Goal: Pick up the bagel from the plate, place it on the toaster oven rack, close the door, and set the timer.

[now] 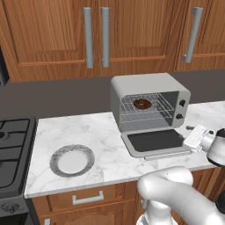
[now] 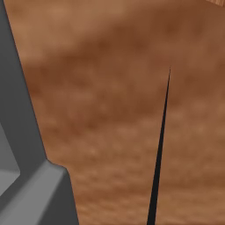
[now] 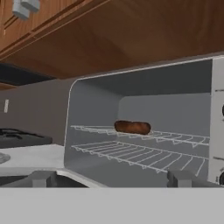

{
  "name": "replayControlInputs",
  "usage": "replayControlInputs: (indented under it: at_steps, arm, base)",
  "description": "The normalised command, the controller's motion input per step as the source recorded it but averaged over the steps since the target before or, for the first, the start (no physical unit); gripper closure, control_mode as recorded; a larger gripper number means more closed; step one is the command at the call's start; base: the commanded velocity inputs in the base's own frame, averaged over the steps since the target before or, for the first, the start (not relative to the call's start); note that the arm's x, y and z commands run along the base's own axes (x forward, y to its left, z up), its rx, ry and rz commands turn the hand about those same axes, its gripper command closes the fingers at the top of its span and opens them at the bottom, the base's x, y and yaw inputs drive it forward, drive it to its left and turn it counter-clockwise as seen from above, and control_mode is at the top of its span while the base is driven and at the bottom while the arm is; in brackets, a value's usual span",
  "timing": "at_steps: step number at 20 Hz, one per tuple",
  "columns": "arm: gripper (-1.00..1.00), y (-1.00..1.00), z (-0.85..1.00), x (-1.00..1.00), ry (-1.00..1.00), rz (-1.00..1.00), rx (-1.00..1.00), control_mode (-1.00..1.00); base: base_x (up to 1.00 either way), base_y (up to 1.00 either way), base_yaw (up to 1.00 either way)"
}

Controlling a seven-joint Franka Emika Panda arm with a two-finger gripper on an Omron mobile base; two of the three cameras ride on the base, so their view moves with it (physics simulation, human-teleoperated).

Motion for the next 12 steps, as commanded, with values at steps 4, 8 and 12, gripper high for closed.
replayControlInputs:
  at_steps: [4,8,12]
  arm:
    - [-1.0,-0.3,-0.26,0.0,0.0,0.0,0.0,-1.0]
    - [-1.0,-0.24,-0.22,0.0,0.0,0.0,-0.05,-1.0]
    - [-1.0,-0.06,-0.21,0.07,0.0,0.0,-0.07,-1.0]
  base:
    - [0.0,0.0,0.0]
    - [0.0,0.0,0.0]
    - [0.0,0.0,0.0]
